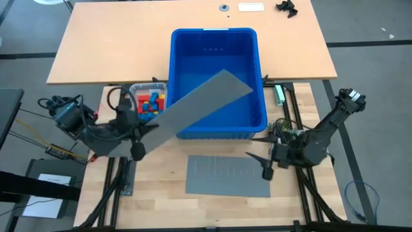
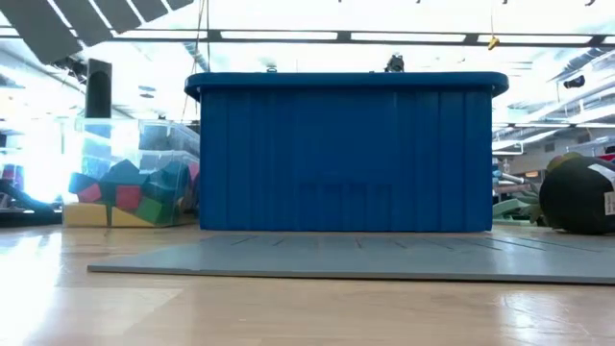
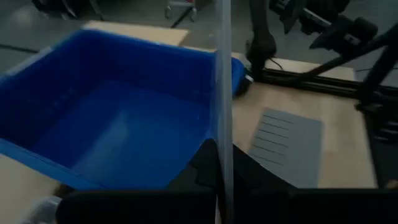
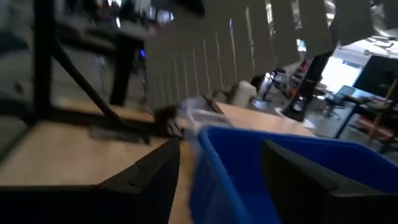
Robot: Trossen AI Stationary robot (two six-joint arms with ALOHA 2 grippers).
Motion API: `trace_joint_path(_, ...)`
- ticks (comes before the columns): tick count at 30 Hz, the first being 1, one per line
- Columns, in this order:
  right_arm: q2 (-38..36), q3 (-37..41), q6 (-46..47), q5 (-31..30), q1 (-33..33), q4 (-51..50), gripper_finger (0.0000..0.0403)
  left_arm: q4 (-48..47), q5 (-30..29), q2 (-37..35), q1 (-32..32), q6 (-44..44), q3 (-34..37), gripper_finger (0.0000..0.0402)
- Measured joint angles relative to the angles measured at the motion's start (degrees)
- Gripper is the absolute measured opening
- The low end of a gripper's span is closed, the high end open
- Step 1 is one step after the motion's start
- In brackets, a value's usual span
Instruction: Sort Items/Unsort Items
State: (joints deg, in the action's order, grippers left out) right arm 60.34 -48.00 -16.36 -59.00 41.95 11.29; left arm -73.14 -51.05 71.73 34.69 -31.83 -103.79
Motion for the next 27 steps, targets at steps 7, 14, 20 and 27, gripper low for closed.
trace_joint_path(7,1.3,-4.3,0.4,20.0,-19.0,-12.5,0.0208,0.0,-3.7,-0.9,-0.9,3.3,0.0,0.0013)
trace_joint_path(14,7.9,-13.8,3.5,43.7,-39.2,-27.0,0.0201,-0.1,-6.1,-1.1,-1.0,6.4,0.0,0.0014)
trace_joint_path(20,15.4,-24.7,8.2,50.8,-44.2,-45.4,0.0201,0.0,-6.2,-1.0,-0.9,5.5,0.0,0.0015)
trace_joint_path(27,21.4,-28.1,13.3,56.2,-43.0,-63.7,0.02,0.0,-6.2,-0.5,-1.0,4.6,0.0,0.0015)
